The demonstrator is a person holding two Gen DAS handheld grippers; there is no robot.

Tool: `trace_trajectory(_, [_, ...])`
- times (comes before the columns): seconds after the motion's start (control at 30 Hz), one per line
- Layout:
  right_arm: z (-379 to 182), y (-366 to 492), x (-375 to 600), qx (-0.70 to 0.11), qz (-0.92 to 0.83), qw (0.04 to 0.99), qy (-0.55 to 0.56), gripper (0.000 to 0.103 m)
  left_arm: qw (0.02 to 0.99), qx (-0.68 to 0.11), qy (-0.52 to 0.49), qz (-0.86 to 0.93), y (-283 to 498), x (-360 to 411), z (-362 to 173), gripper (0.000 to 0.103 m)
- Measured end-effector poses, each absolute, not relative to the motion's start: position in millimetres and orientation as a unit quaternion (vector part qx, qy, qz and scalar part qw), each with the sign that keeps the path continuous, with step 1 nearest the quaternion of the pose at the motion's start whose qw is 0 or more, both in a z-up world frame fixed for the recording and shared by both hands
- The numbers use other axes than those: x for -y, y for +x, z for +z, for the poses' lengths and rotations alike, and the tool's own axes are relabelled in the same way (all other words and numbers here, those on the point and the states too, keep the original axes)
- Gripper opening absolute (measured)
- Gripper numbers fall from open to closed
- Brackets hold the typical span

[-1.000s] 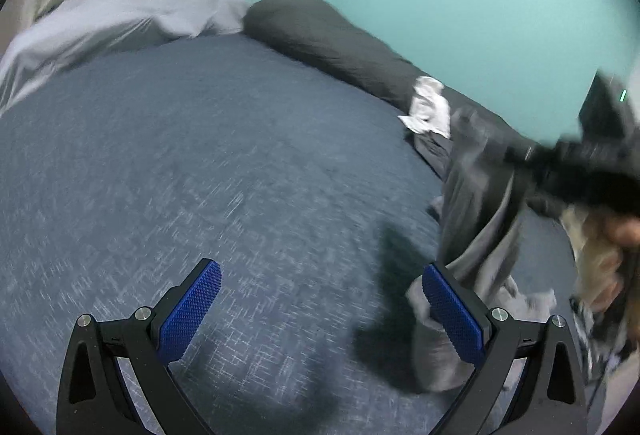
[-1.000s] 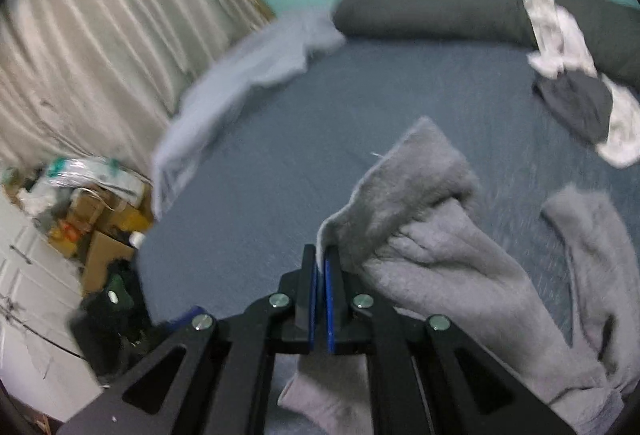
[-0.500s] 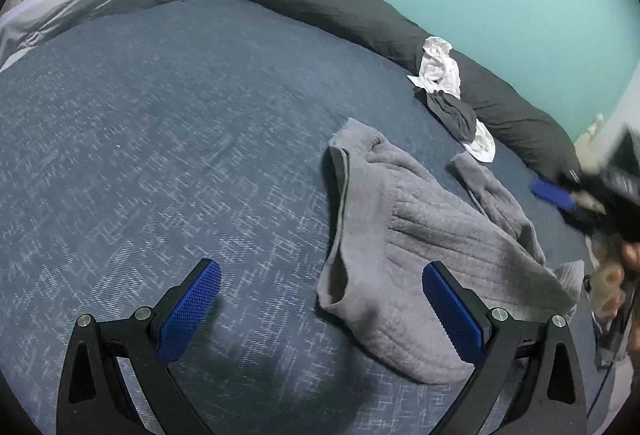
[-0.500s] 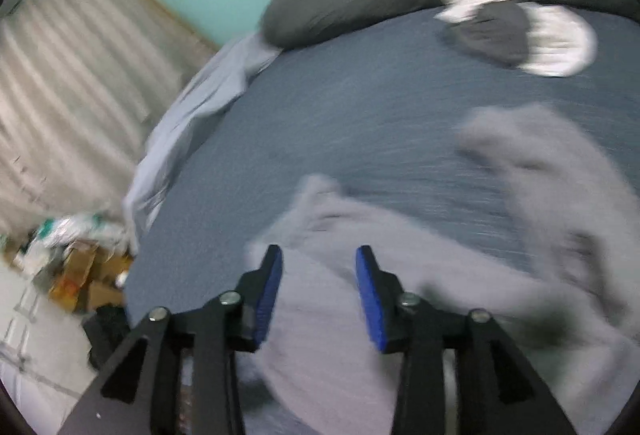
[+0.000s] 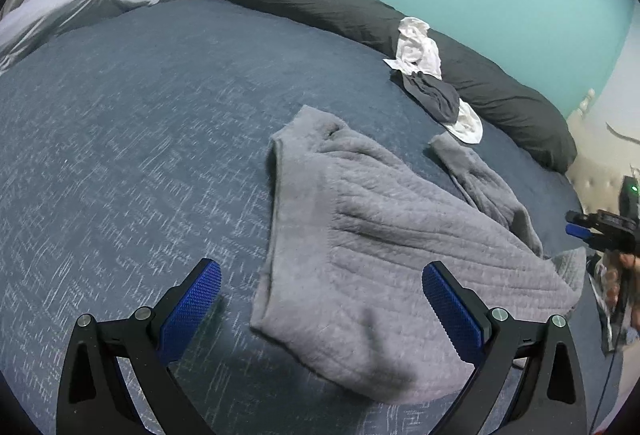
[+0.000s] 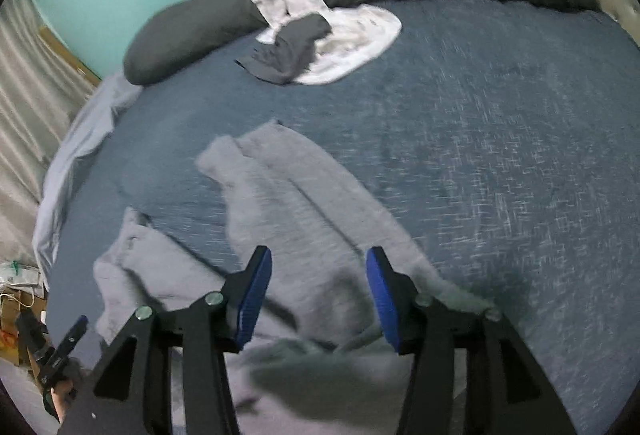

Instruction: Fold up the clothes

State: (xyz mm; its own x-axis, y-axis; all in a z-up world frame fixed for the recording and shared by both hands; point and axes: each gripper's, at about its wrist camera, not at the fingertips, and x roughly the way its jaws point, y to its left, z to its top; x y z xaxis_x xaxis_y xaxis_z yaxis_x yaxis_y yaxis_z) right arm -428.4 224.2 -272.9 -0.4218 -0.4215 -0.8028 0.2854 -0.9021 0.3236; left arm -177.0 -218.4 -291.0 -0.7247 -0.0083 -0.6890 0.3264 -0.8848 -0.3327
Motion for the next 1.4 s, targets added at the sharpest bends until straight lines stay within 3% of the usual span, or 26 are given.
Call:
trace_trajectory(0.27, [-310.2,-490.5,-224.3,-0.006,-0.817,0.165,0.553,0.05,0.096,-0.22,0.361,-0.901,-184.0,218.5,-292.4,0.103])
trace_trajectory(0.53, [-344.0,-499.7,-189.5,-0.076,-0.78,0.211,0.584,0.05,0.092,-0.23,0.361,-0.899,-191.7,219.5,-293.5,0.103])
trace_trajectory(0.67, [-356.3,-499.8,-180.4,-0.11,-0.775,0.208,0.587,0.06,0.095,-0.229,0.363,-0.898,-192.9,219.8,-296.1,0.103])
trace_trajectory(0.8, [-361.8,-495.5,-180.3,-0.116,-0.773,0.216,0.585,0.06,0.095,-0.232,0.363,-0.898,-194.2,218.5,-296.5,0.103])
trace_trajectory(0.9, [-360.7,-488.1,-185.3,-0.108,-0.775,0.233,0.578,0.048,0.093,-0.233,0.362,-0.898,-195.5,217.0,-296.7,0.103])
trace_trajectory(0.97, [-358.9,-483.7,-188.0,-0.111,-0.777,0.239,0.572,0.029,0.093,-0.232,0.363,-0.897,-196.4,215.9,-297.2,0.103])
trace_trajectory(1.07, [-356.3,-476.4,-189.9,-0.12,-0.781,0.244,0.562,0.011,0.092,-0.23,0.363,-0.898,-196.6,214.3,-296.9,0.103])
trace_trajectory(1.4, [-287.9,-447.8,-213.2,-0.083,-0.817,0.28,0.497,0.008,0.089,-0.23,0.361,-0.899,-198.4,210.0,-295.0,0.103])
